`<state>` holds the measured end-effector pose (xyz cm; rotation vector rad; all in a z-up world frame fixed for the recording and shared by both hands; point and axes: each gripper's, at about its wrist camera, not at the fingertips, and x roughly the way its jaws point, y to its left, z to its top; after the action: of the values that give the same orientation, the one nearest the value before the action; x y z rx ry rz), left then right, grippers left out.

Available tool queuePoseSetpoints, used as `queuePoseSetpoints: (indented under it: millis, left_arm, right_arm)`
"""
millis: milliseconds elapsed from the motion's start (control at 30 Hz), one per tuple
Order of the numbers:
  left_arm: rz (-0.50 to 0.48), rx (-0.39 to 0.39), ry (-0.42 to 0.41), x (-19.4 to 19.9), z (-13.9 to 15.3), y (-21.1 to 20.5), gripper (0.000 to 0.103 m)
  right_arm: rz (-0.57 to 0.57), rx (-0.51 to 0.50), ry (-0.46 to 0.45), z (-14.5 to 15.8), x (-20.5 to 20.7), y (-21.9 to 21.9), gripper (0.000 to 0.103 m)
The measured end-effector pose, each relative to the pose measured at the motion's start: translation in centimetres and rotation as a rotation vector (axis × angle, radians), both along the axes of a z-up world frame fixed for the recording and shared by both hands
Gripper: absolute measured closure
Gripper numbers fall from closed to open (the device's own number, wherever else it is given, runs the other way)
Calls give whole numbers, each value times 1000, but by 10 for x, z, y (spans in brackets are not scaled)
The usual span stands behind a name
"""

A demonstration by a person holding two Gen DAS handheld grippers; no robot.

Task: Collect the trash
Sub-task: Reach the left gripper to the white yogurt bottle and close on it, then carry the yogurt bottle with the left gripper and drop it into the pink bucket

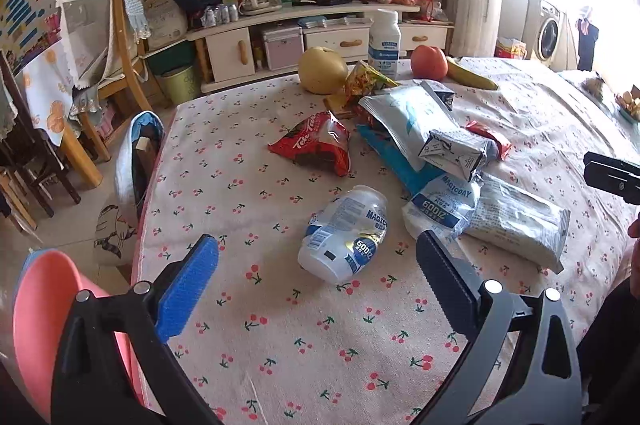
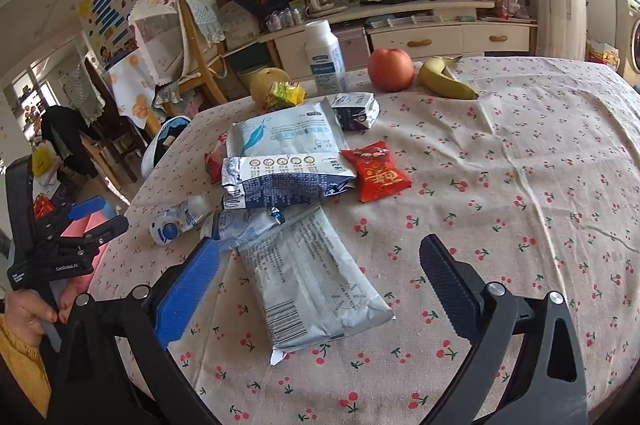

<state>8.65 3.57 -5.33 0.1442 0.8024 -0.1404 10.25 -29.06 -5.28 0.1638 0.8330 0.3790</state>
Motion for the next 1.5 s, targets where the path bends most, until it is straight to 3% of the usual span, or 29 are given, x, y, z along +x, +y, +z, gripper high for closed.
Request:
queuePoseSetpoints:
  millis: [100,267,467,600,833,1000,1100,1267,1500]
  left_arm:
    - [-62,51,22,11,-11,-8,4]
    - [-95,60,73,26,-27,-8,4]
    - [-44,23,124,43,-38,0,23]
    - [-33,-27,157,48,-43,4,23]
    - [-57,-19,181,48,-50,-8,23]
    - [-51,-10,186,47,-54,-12,23]
    - [-31,-34,190,47,-53,-8,38]
    - [22,-75,196,47,-52,3,54]
    - [51,-139,191,42,-49,11,56]
  right_arm:
    - [55,-13,30,-9,8,10,6]
    - [126,-70,50,-19,16,24,6]
    - [164,-105,108,-36,30,35,7]
    - [203,-129,141,-45,33,45,7]
    - [188,-299,150,-61,36,59,7]
    - [209,-318,153,-67,36,63,7]
    - [219,-358,153,-69,33,67,14]
    - [222,-350,152,-67,29,66,22]
    - [214,-331,153,-64,15,69,29]
